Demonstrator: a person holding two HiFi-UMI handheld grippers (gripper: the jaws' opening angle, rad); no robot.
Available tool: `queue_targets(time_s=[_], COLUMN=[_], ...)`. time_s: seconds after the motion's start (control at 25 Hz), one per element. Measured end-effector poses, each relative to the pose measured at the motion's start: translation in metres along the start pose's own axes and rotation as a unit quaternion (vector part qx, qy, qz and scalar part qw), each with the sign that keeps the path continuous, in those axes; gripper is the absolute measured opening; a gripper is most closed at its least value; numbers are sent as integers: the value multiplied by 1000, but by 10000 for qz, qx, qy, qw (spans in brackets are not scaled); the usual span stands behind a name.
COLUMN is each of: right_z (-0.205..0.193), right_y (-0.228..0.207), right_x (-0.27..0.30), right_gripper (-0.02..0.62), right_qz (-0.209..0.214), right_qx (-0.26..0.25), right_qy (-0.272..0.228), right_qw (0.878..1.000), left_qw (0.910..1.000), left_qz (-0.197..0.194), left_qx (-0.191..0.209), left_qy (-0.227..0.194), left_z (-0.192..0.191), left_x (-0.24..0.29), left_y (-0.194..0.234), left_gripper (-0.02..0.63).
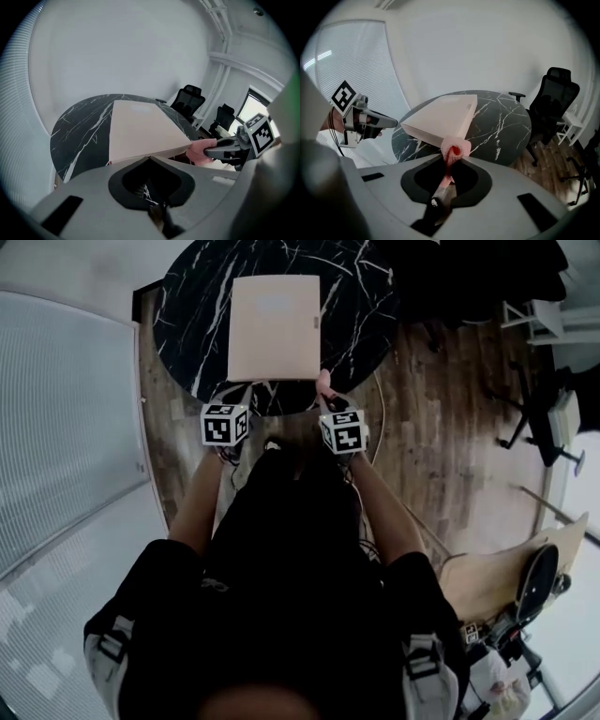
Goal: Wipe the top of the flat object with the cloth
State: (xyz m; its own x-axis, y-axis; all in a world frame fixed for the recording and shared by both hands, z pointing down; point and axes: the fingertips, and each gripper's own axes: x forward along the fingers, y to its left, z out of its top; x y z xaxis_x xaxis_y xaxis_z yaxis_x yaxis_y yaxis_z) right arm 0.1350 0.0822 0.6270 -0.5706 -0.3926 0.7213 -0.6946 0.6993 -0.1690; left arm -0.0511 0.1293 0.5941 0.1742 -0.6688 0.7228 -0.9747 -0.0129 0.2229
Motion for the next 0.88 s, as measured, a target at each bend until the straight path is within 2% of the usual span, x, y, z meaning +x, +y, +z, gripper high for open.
queue_targets(time_s=[0.16,0.48,0.88], right_z=[0,7,13], right_y=[13,29,51], right_x=[15,34,50], right_gripper=[28,28,28], right_qz=[201,220,179], right_qx=[-78,-320,-649], right_qy=[51,233,330], right_qw=[9998,9990,9972], left_qw=[9993,9971,9939], left_qz=[211,420,504], left_qx=[-299,-640,-972], left_qy=[-1,-51,-91], left_z=[-16,-37,-54], left_x=[-2,-16,-23], left_y=[2,10,31], left_gripper=[0,0,0])
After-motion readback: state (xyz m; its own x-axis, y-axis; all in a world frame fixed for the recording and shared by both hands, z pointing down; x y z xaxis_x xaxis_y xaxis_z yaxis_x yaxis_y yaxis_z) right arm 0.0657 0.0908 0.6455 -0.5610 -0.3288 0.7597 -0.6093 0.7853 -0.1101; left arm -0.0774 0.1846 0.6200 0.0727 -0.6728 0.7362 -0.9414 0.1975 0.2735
